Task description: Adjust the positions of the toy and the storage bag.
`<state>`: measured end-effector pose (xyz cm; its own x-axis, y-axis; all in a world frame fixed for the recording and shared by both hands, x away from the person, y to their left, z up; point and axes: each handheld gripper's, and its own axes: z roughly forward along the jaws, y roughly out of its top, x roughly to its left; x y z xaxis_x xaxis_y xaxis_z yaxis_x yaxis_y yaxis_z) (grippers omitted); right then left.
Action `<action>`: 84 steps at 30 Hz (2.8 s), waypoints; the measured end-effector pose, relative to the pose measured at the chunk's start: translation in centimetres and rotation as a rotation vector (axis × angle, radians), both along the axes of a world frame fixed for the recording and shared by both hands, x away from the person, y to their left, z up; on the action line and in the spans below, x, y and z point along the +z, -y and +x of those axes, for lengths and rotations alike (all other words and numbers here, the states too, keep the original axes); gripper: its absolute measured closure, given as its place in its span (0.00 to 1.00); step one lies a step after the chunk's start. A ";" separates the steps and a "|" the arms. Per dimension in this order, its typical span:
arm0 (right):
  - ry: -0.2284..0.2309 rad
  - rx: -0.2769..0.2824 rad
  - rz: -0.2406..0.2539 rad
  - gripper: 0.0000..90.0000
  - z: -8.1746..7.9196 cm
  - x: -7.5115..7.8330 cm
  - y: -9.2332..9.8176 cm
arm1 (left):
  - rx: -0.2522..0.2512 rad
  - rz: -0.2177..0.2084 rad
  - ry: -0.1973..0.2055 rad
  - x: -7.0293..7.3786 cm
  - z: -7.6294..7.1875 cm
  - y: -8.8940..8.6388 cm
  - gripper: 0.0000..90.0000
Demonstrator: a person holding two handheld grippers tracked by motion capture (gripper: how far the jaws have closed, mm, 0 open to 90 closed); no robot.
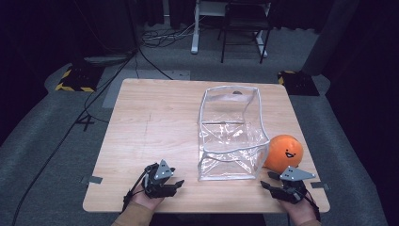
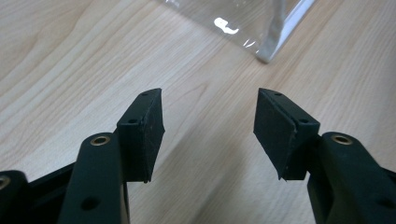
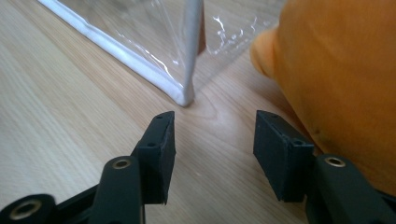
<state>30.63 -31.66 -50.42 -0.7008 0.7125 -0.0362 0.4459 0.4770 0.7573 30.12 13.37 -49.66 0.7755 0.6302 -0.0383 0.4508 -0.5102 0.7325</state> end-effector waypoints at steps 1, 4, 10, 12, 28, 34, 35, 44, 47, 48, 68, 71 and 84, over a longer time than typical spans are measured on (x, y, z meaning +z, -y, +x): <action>-0.003 0.002 0.012 0.55 -0.1 0.3 -0.1 | -0.003 -0.003 -0.003 0.1 0.0 0.2 0.48; 0.001 0.002 0.024 0.56 -0.3 1.0 -0.2 | -0.008 0.001 -0.011 0.5 -0.1 0.8 0.49; 0.008 -0.003 0.023 0.57 -0.3 2.7 -0.6 | -0.038 -0.019 -0.021 1.5 0.2 1.9 0.49; 0.012 0.000 0.022 0.58 -0.3 3.3 -0.8 | -0.043 -0.016 -0.018 1.7 0.3 2.2 0.49; 0.004 0.005 0.011 0.70 0.9 5.4 -2.0 | -0.096 -0.028 -0.007 2.3 1.6 5.0 0.67; -0.014 0.003 0.021 0.82 1.9 5.9 -2.4 | -0.119 -0.038 -0.009 2.5 2.4 5.5 0.92; -0.014 0.003 0.021 0.82 1.9 5.9 -2.4 | -0.119 -0.038 -0.009 2.5 2.4 5.5 0.94; -0.015 0.057 -0.008 0.96 0.8 6.1 -4.0 | -0.118 -0.002 -0.022 2.9 0.6 4.3 0.97; -0.017 0.073 -0.004 0.96 0.3 6.1 -4.4 | -0.114 -0.001 -0.029 2.9 -0.1 3.8 0.97; -0.019 0.100 0.000 0.96 -0.4 6.0 -5.0 | -0.106 0.004 -0.031 2.9 -1.0 3.1 0.96; -0.052 0.223 -0.017 0.96 -6.3 6.2 -8.2 | -0.110 0.006 -0.039 2.8 -7.5 -0.4 0.96; -0.053 0.220 -0.017 0.95 -6.5 6.2 -8.2 | -0.111 0.009 -0.029 2.8 -7.5 -0.5 0.95; -0.014 0.203 -0.001 0.69 -6.7 8.2 -6.5 | -0.076 -0.063 0.012 5.5 -7.9 -2.5 0.59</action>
